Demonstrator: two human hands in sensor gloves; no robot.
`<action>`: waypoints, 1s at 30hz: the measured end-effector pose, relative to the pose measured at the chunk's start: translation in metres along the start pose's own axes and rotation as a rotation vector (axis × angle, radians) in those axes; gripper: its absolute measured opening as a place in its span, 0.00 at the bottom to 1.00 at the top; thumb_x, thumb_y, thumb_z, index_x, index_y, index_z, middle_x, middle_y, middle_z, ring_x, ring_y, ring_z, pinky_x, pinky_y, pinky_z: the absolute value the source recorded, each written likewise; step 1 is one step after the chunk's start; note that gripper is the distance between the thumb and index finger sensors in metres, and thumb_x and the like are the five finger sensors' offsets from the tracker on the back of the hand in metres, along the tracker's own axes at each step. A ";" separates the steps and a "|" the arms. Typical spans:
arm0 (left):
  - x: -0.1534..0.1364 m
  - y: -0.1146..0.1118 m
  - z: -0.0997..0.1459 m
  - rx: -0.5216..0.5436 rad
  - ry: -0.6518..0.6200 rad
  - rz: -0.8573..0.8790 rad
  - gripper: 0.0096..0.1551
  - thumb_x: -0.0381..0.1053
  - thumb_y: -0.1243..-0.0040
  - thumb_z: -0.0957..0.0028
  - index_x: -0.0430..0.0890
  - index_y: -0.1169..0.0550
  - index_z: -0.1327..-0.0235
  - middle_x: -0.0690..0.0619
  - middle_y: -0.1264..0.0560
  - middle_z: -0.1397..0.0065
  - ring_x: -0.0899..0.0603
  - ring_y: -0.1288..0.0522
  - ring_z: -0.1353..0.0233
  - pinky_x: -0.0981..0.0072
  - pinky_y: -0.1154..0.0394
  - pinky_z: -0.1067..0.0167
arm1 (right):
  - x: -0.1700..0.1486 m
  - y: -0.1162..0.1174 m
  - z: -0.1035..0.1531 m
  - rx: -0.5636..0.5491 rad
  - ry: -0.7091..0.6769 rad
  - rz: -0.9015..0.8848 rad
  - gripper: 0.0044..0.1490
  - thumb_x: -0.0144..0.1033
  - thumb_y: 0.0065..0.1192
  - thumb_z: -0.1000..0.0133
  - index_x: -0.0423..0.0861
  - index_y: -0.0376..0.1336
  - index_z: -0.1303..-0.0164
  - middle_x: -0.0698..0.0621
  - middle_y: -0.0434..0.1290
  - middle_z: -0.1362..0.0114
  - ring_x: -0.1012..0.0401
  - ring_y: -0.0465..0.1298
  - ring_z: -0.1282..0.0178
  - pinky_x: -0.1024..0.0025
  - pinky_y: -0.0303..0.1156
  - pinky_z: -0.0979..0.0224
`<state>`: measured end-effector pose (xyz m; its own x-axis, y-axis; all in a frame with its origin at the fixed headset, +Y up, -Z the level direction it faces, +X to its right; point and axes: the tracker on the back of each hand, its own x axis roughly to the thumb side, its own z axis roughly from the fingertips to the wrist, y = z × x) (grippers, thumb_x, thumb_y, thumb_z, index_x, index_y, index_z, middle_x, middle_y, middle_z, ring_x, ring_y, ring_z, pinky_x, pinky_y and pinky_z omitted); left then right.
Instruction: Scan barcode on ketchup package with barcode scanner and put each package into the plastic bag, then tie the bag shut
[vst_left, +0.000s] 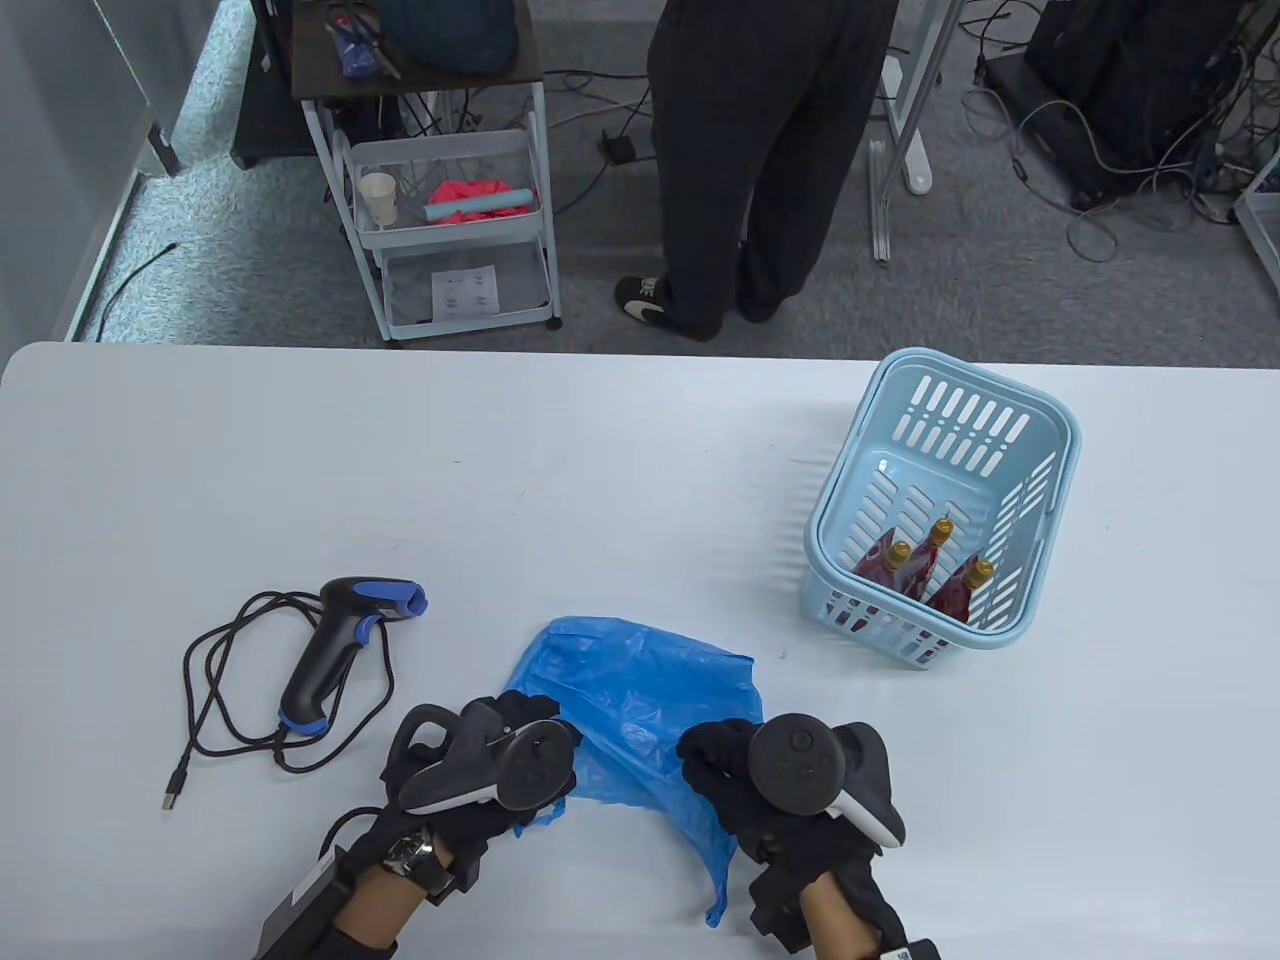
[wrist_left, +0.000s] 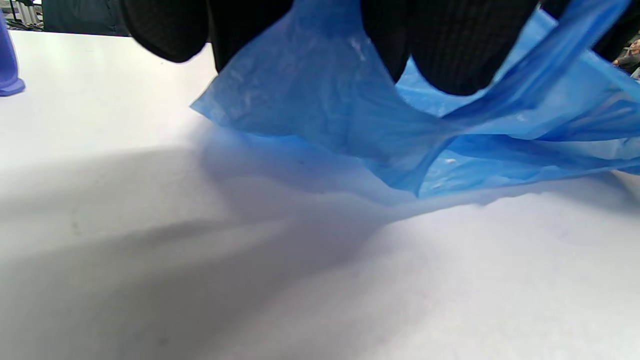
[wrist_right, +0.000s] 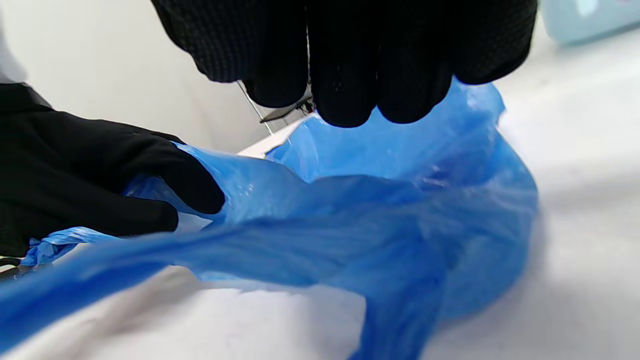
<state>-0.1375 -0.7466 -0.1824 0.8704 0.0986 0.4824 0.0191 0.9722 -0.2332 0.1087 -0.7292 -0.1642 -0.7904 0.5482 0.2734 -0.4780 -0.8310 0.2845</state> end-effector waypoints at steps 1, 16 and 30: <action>0.000 0.000 0.000 0.002 -0.001 0.003 0.33 0.63 0.37 0.53 0.51 0.21 0.36 0.51 0.26 0.29 0.37 0.23 0.29 0.43 0.27 0.33 | 0.003 0.000 0.001 -0.006 -0.012 0.012 0.24 0.40 0.60 0.40 0.45 0.67 0.36 0.39 0.72 0.29 0.39 0.69 0.30 0.39 0.64 0.28; 0.003 0.000 -0.001 0.020 -0.016 0.016 0.32 0.63 0.37 0.53 0.50 0.20 0.37 0.52 0.25 0.32 0.37 0.22 0.32 0.44 0.26 0.34 | 0.047 0.033 -0.001 0.145 -0.133 0.289 0.34 0.48 0.62 0.42 0.51 0.62 0.26 0.36 0.54 0.15 0.35 0.53 0.18 0.34 0.52 0.21; -0.001 0.000 -0.001 0.021 -0.006 0.033 0.31 0.63 0.37 0.53 0.51 0.19 0.40 0.52 0.23 0.35 0.38 0.19 0.36 0.46 0.23 0.38 | 0.023 0.052 -0.016 0.306 0.021 0.369 0.43 0.51 0.61 0.42 0.50 0.53 0.17 0.36 0.52 0.14 0.35 0.52 0.17 0.34 0.52 0.21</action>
<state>-0.1376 -0.7466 -0.1836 0.8674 0.1315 0.4798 -0.0197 0.9727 -0.2311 0.0596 -0.7611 -0.1583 -0.8950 0.2172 0.3897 -0.0316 -0.9022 0.4302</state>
